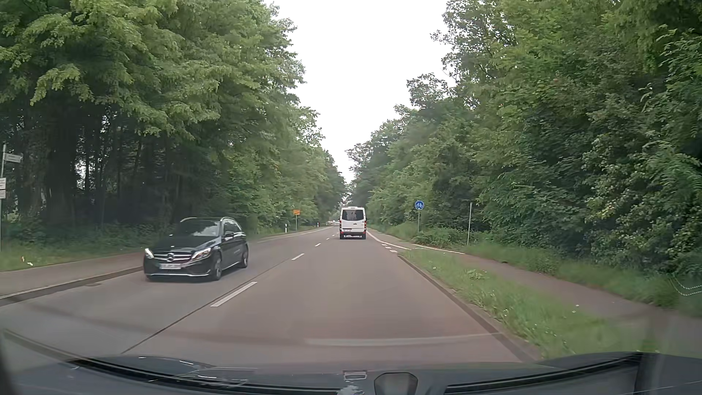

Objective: Follow the waypoints while adhering to traffic rules and regulations

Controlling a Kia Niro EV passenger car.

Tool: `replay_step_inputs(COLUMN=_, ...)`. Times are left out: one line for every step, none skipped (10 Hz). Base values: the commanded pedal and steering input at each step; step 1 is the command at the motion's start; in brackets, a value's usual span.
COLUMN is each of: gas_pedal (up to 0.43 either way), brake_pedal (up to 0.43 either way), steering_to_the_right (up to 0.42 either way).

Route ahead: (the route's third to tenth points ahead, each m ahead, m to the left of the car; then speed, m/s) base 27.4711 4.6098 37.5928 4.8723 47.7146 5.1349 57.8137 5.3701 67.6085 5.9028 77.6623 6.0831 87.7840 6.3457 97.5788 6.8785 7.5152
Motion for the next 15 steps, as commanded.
replay_step_inputs(gas_pedal=0.220, brake_pedal=0.000, steering_to_the_right=-0.004)
replay_step_inputs(gas_pedal=0.220, brake_pedal=0.000, steering_to_the_right=-0.004)
replay_step_inputs(gas_pedal=0.220, brake_pedal=0.000, steering_to_the_right=-0.005)
replay_step_inputs(gas_pedal=0.220, brake_pedal=0.000, steering_to_the_right=-0.005)
replay_step_inputs(gas_pedal=0.220, brake_pedal=0.000, steering_to_the_right=-0.005)
replay_step_inputs(gas_pedal=0.220, brake_pedal=0.000, steering_to_the_right=-0.005)
replay_step_inputs(gas_pedal=0.220, brake_pedal=0.000, steering_to_the_right=-0.005)
replay_step_inputs(gas_pedal=0.220, brake_pedal=0.000, steering_to_the_right=-0.005)
replay_step_inputs(gas_pedal=0.220, brake_pedal=0.000, steering_to_the_right=-0.005)
replay_step_inputs(gas_pedal=0.220, brake_pedal=0.000, steering_to_the_right=-0.005)
replay_step_inputs(gas_pedal=0.220, brake_pedal=0.000, steering_to_the_right=-0.005)
replay_step_inputs(gas_pedal=0.220, brake_pedal=0.000, steering_to_the_right=-0.005)
replay_step_inputs(gas_pedal=0.220, brake_pedal=0.000, steering_to_the_right=-0.005)
replay_step_inputs(gas_pedal=0.220, brake_pedal=0.000, steering_to_the_right=-0.005)
replay_step_inputs(gas_pedal=0.220, brake_pedal=0.000, steering_to_the_right=-0.005)
